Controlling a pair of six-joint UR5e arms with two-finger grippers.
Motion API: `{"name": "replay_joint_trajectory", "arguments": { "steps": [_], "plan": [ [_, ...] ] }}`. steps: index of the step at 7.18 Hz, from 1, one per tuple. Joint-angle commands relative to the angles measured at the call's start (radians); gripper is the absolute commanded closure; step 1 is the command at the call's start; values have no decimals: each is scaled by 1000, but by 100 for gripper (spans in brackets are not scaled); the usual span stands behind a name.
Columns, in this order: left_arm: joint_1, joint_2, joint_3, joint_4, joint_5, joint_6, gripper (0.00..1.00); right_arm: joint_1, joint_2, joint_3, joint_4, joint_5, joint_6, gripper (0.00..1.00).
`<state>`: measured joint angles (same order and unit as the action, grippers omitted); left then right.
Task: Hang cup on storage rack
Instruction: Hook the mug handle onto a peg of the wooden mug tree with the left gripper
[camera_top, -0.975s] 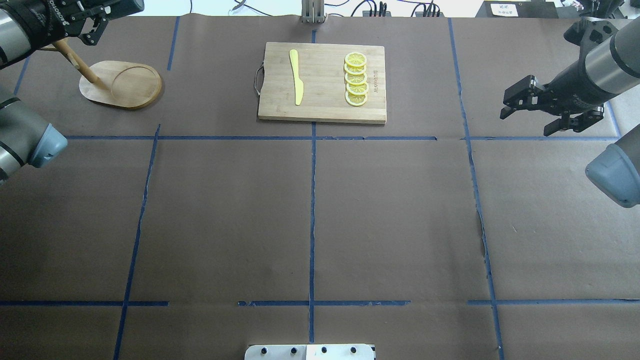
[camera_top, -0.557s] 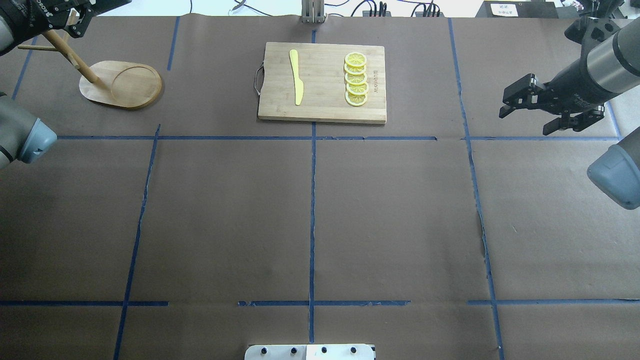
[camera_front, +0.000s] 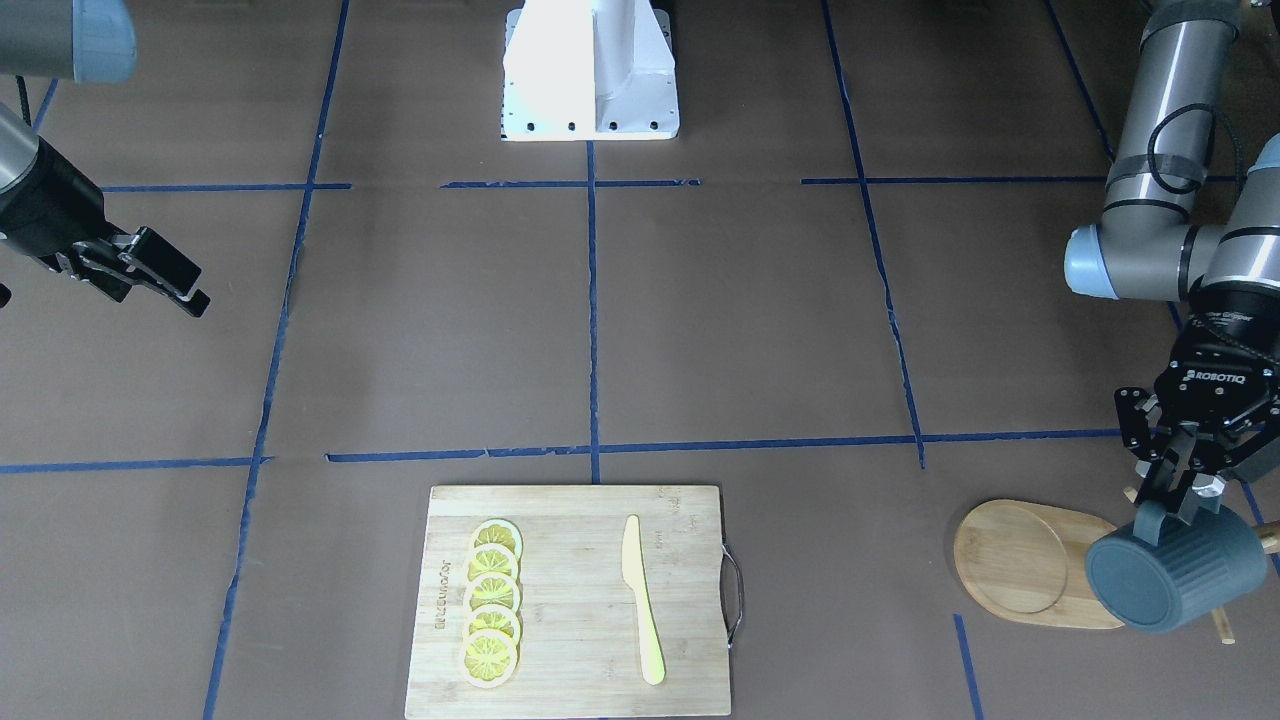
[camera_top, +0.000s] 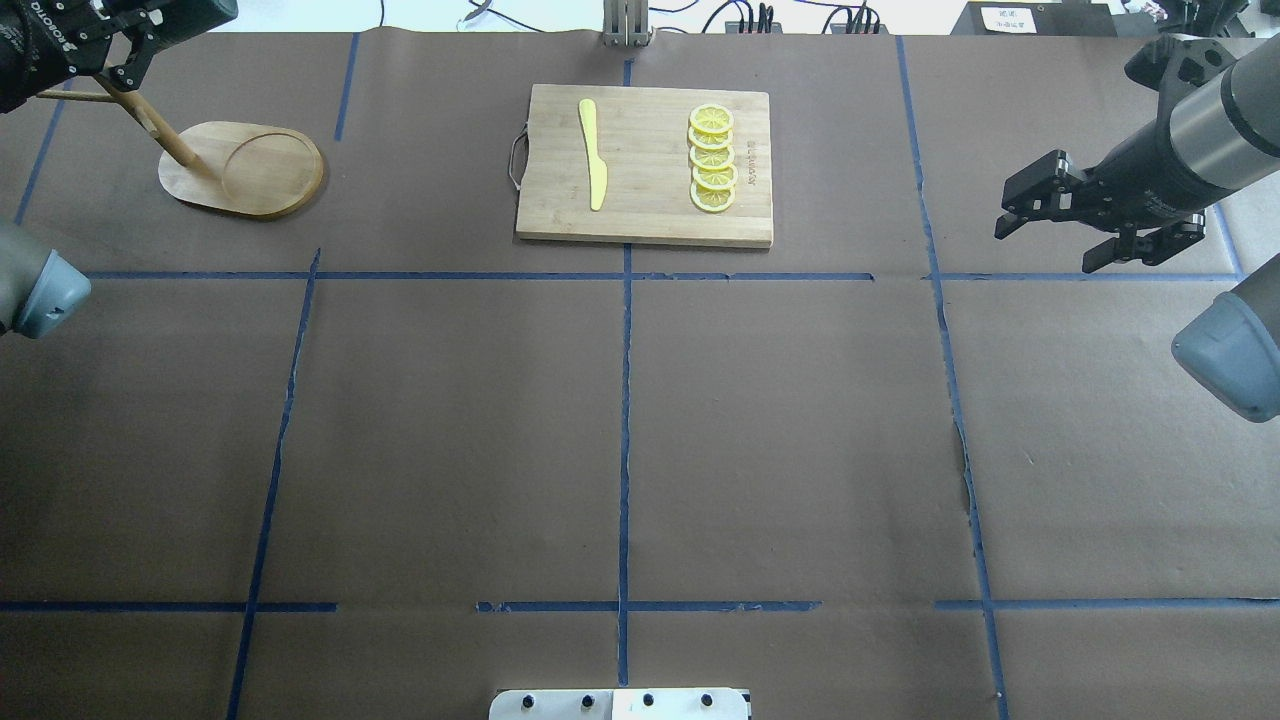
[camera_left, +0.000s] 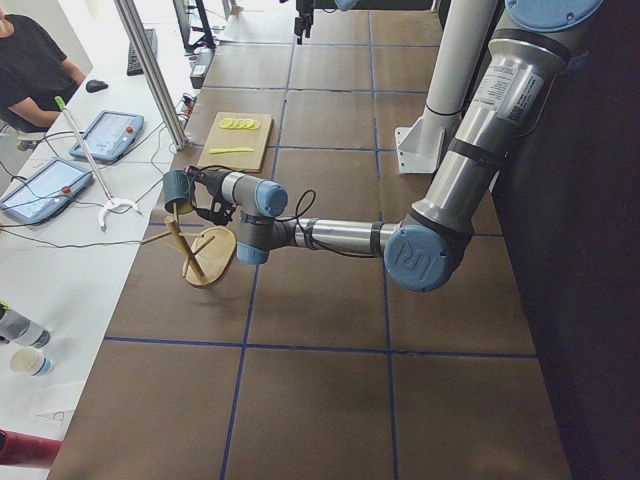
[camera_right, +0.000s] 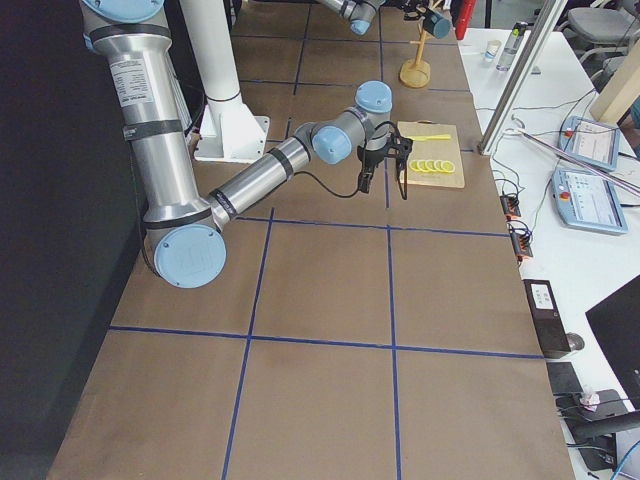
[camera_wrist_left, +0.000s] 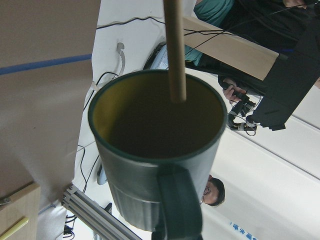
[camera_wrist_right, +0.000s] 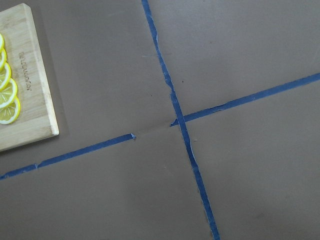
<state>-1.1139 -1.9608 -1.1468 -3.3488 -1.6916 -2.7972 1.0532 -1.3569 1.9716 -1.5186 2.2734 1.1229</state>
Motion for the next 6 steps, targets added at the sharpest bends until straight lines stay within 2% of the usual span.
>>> {"name": "replay_joint_trajectory", "arguments": {
  "steps": [1, 3, 4, 5, 6],
  "plan": [
    [-24, 2, 66, -53, -40, -2, 94, -12, -2, 3, 0, -2, 0, 0],
    [-44, 2, 82, -55, -68, -2, 91, -24, -5, 4, 0, -18, 0, 0],
    [-46, 3, 90, -63, -77, -1, 71, -25, -5, 9, 0, -18, 0, 0],
    [-46, 3, 91, -70, -79, 1, 34, -28, -4, 10, 0, -18, 0, 0],
    [-46, 5, 91, -83, -79, 2, 0, -29, -4, 10, 0, -18, 0, 0]
  ]
}}
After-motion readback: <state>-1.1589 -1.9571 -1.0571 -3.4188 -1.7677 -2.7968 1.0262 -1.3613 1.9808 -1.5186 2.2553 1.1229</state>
